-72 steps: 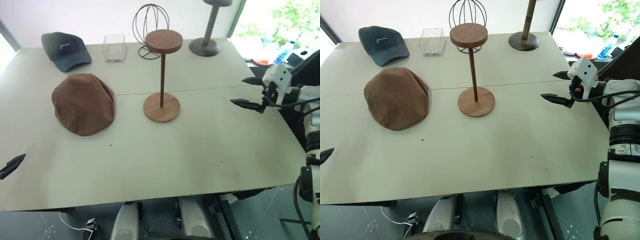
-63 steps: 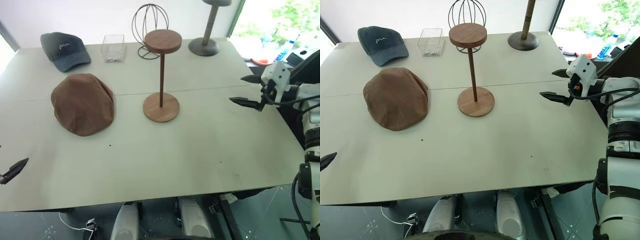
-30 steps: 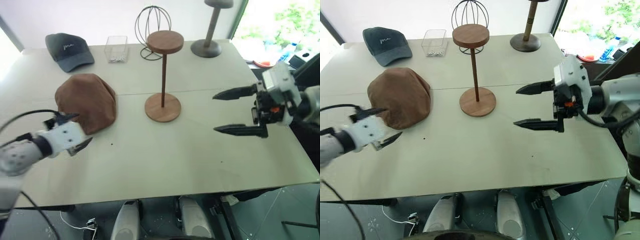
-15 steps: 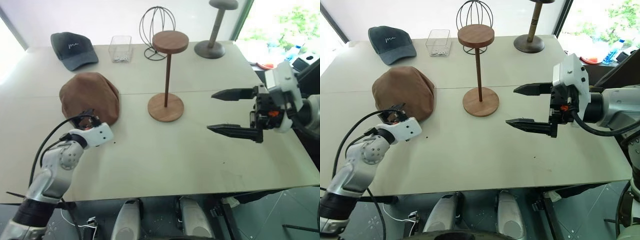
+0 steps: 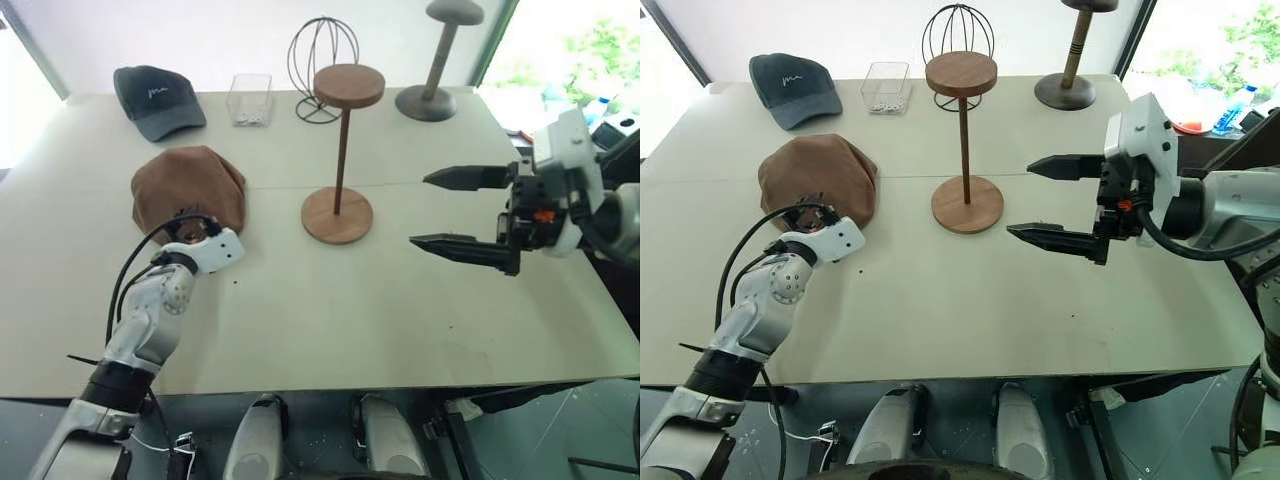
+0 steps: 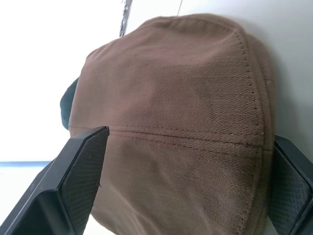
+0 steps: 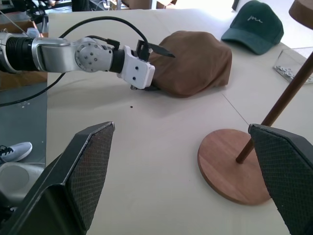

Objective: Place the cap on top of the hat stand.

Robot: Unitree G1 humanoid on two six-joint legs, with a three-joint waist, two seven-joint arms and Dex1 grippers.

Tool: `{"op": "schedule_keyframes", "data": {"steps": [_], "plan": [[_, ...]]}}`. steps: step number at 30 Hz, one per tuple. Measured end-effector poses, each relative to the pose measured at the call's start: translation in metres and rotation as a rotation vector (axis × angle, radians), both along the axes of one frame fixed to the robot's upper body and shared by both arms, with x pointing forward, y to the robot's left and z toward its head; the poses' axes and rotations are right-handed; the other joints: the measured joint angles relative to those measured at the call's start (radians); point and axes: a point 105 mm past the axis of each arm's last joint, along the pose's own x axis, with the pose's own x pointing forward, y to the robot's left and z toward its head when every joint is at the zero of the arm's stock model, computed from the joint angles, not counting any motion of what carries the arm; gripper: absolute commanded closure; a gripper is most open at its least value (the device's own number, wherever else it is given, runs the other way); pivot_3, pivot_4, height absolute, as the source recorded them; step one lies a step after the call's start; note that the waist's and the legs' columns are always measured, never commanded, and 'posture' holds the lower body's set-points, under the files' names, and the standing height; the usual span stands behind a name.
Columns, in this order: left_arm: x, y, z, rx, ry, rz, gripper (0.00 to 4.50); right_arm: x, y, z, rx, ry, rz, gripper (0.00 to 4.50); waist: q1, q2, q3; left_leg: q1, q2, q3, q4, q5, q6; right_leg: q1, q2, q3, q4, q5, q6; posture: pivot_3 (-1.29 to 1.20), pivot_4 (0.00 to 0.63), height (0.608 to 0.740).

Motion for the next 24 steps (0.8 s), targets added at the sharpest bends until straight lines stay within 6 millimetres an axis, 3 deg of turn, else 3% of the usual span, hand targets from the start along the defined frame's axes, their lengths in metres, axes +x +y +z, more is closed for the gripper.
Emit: {"op": "schedule_keyframes", "data": {"steps": [2,6,9,15,18,20,24], "plan": [[0.002,0.005,-0.004,0.006,0.013,0.013,1.27,0.001,0.001,0.000,0.001,0.002,0.000,0.00,-0.004,0.000,0.000,0.000,0.000,0.000,-0.001,0.000,0.001,0.000,0.000,0.000,-0.001,-0.002,0.003,0.00,0.150,0.740],[0.002,0.015,-0.011,0.015,0.031,0.040,3.21,0.002,0.002,-0.001,0.001,0.009,0.002,0.00,-0.007,0.000,0.000,0.000,0.000,0.000,-0.002,-0.001,0.002,-0.001,0.000,0.000,0.000,0.000,0.000,0.00,0.150,0.740],[0.006,0.022,0.005,0.036,-0.022,0.048,4.46,0.003,0.003,0.003,0.012,0.006,0.002,0.00,-0.004,0.000,0.000,0.000,0.000,0.000,-0.002,-0.001,0.002,-0.001,0.000,0.000,0.000,0.000,0.000,0.00,0.150,0.740],[0.007,0.032,0.015,0.056,-0.041,0.055,4.46,0.006,0.000,0.006,0.038,0.033,-0.015,0.00,-0.002,0.000,0.000,0.000,0.000,0.000,-0.002,-0.001,0.002,-0.001,0.000,0.000,-0.001,0.000,0.000,0.00,0.150,0.740],[0.009,0.037,0.032,0.061,-0.080,0.032,4.46,0.008,-0.005,0.009,0.028,0.022,-0.037,0.00,-0.001,-0.001,0.001,-0.001,0.000,0.000,-0.002,-0.001,0.002,-0.002,0.000,0.000,-0.001,0.000,0.000,0.00,0.150,0.740],[0.014,0.039,0.061,0.070,-0.149,0.001,4.46,0.010,-0.013,0.014,0.024,0.012,-0.071,0.00,0.001,-0.002,0.002,-0.003,0.000,0.000,-0.001,-0.001,0.002,-0.002,-0.001,0.000,-0.001,0.000,0.000,0.00,0.150,0.740],[0.020,0.036,0.142,0.066,-0.359,-0.062,4.46,0.011,-0.025,0.026,0.034,-0.019,-0.112,0.00,0.003,-0.002,0.002,-0.008,0.000,0.000,0.001,-0.001,0.002,-0.004,-0.002,-0.001,-0.003,0.000,0.000,0.00,0.150,0.740]]}}
